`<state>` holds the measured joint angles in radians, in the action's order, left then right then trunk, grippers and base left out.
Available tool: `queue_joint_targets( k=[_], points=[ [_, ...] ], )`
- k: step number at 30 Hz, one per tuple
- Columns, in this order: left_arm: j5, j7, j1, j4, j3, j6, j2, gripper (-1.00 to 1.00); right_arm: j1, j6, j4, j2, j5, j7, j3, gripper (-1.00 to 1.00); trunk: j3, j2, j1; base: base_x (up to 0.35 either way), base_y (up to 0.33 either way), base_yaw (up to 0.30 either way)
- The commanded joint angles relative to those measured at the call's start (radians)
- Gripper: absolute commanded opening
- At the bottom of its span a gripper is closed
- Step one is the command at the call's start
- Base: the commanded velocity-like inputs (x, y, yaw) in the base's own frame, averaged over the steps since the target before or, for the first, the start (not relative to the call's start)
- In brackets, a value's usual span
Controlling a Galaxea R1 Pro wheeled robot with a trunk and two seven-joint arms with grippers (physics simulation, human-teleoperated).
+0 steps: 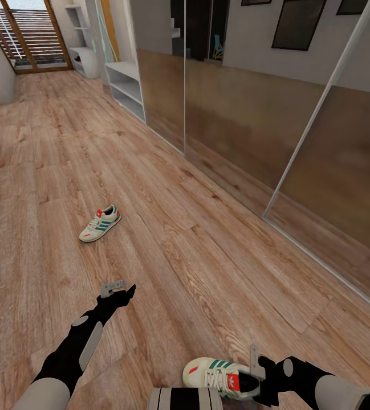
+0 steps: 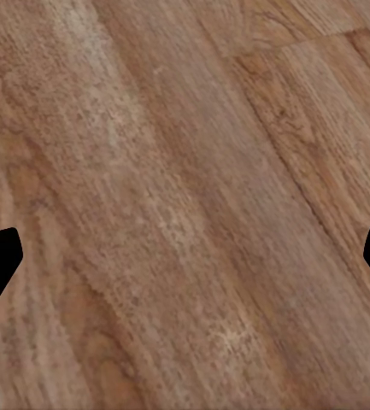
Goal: Pick up the two gym shoes and the two sandals from the corridor floor and place them onto the hallstand (shoe rack) in the corridor, making sure they are on the rack and not on the floor. Arrange them so the two gym shoes are next to each other and the two sandals are next to each other.
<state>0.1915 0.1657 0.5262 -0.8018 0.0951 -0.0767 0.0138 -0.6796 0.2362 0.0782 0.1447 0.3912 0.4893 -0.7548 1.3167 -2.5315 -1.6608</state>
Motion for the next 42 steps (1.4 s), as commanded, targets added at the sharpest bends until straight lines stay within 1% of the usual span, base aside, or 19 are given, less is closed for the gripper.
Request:
queue_joint_targets(
  k=[1,30,35,42],
  points=[
    [0.0,0.0,0.0,0.0,0.0,0.0,0.0,1.0,0.0,0.0,0.0,0.0,0.0,0.0,0.0,-1.0,0.0,0.0,0.0,0.0,0.0,0.0],
    [0.0,0.0,0.0,0.0,0.0,0.0,0.0,1.0,0.0,0.0,0.0,0.001,0.0,0.0,0.002,-1.0,0.0,0.0,0.0,0.0,0.0,0.0],
    [0.0,0.0,0.0,0.0,0.0,0.0,0.0,1.0,0.0,0.0,0.0,0.001,0.0,0.0,0.002,-1.0,-0.019,0.001,0.002,0.0,0.0,0.0],
    [0.0,-0.001,0.0,0.0,0.0,0.0,0.0,1.0,0.0,0.0,0.0,0.001,0.0,0.0,0.002,-1.0,-0.019,0.001,0.002,0.0,0.0,0.0]
  ],
)
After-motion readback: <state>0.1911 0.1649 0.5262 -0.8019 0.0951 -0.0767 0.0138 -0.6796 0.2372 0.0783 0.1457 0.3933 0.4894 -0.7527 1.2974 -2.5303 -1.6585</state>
